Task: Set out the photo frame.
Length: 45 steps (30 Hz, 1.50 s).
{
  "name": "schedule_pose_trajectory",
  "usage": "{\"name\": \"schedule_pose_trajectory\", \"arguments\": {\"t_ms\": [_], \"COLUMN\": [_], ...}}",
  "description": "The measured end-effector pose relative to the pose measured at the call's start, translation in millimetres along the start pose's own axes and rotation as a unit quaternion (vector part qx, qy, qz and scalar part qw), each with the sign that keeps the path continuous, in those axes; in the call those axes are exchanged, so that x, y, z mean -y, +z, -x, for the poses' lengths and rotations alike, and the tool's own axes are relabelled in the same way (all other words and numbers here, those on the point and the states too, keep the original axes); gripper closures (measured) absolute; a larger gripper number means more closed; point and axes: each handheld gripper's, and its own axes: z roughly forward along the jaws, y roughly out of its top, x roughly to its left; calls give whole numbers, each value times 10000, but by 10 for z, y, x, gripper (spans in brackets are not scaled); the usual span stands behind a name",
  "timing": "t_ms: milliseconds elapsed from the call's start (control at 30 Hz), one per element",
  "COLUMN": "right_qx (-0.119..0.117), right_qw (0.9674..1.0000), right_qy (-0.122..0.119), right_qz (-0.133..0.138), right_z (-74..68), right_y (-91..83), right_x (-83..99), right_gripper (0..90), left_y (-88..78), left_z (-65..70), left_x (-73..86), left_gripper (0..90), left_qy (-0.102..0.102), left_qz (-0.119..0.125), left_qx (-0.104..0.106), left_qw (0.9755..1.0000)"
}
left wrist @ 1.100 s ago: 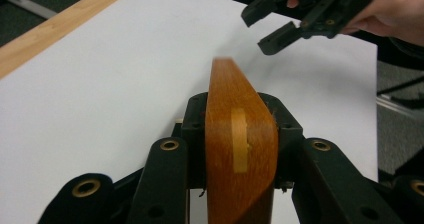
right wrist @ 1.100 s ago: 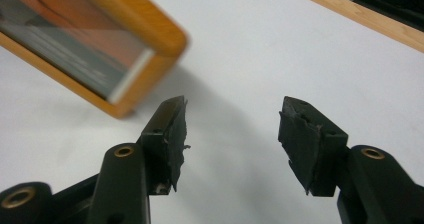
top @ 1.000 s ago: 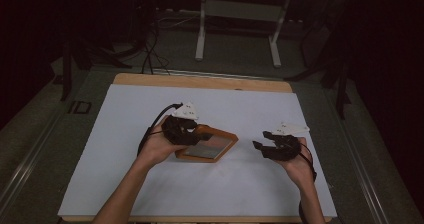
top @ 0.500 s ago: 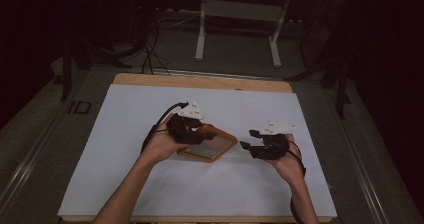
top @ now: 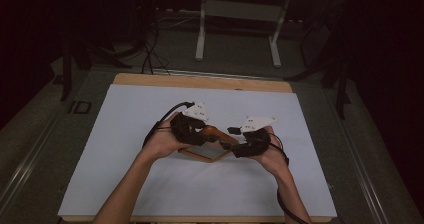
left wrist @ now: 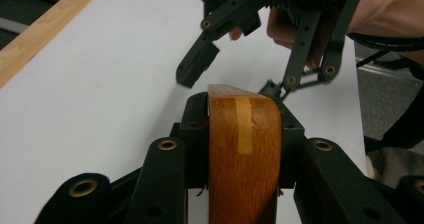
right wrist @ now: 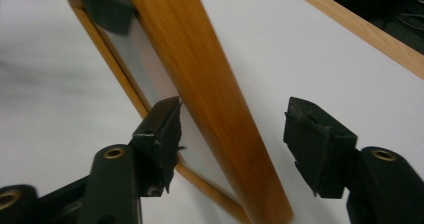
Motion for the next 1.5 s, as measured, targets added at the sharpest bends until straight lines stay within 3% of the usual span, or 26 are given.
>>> {"name": "schedule_pose_trajectory", "arguments": {"t_ms": [233,433,567,633,933,1100,1400,1500], "right_qx": [-188,-163,-201,-161,-72,-95,-30,-13], "right_qw": [9996,9986,9981,9977,9971,9971,9981,9984], "right_qy": [-196,-428,-484,-584,-720,-716,-572,-528], "right_qz": [120,256,315,291,238,253,232,203], "right_z": [-52,-89,-94,-103,-137,-130,-81,-68], "right_y": [80,48,7,-6,-26,-54,-133,-164], "right_x": [-83,-68,-46,-47,-41,-7,98,140], "right_gripper": [409,534,612,665,677,678,681,681], "left_y": [28,15,10,10,-85,-152,-303,-327], "left_z": [-35,-74,-95,-116,-93,-63,-66,-90], "left_x": [-16,2,13,26,55,104,280,428], "left_gripper": [677,645,582,533,479,444,347,308], "left_qy": [-47,-209,-312,-447,-626,-614,-735,-865], "left_qz": [40,130,202,318,637,730,1129,1205], "left_qx": [94,185,134,10,-56,-115,-363,-648], "left_qw": [9999,9995,9992,9985,9960,9954,9902,9868]}}
